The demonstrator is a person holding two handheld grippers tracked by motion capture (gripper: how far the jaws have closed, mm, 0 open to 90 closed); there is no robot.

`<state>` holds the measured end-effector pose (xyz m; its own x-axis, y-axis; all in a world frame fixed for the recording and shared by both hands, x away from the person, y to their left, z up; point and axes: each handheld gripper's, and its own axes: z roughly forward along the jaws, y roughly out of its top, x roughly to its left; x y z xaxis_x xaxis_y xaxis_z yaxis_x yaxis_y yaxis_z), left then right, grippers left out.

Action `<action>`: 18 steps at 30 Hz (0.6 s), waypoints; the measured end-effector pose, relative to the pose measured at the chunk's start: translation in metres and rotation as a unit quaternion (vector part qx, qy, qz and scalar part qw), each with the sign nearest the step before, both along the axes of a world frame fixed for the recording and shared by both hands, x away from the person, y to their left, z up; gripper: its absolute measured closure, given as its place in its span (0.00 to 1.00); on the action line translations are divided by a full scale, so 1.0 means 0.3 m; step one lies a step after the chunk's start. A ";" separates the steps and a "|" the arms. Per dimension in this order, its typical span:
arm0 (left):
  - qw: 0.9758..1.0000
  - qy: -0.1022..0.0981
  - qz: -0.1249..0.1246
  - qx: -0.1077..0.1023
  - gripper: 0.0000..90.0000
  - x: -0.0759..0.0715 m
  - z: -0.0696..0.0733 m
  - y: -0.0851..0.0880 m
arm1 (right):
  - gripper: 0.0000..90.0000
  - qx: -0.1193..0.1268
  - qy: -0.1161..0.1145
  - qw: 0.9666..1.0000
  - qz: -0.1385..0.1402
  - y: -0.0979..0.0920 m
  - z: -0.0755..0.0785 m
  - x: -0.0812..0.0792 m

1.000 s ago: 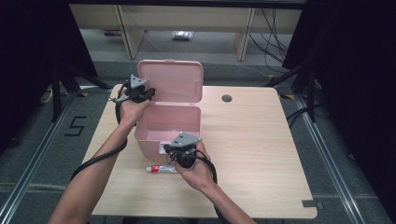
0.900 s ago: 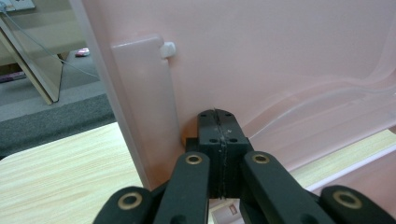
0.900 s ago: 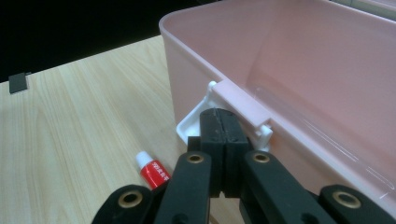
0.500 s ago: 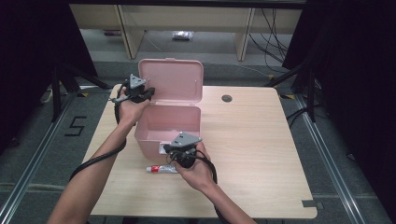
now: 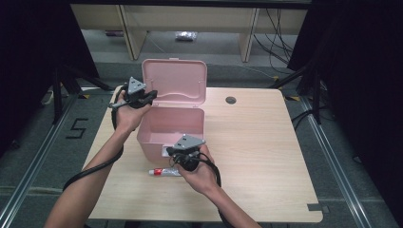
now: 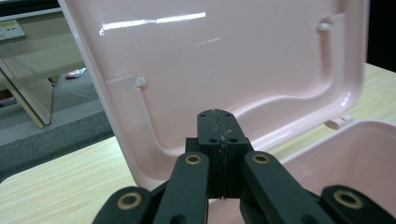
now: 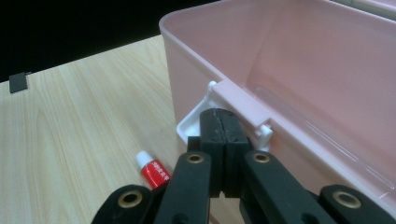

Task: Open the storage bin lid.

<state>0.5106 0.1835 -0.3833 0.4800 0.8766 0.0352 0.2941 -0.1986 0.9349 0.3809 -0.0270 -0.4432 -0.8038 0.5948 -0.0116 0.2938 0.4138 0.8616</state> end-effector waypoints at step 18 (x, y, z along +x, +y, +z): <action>0.999 -0.001 -0.053 0.000 0.99 -0.206 -0.016 0.049 | 1.00 0.002 0.002 1.000 -0.005 -0.002 -0.001 0.000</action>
<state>0.4487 0.1981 -0.3881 0.5706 0.8204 0.0360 0.2686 -0.2278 0.9359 0.3808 -0.0275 -0.4436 -0.7980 0.6026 -0.0055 0.3013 0.4069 0.8624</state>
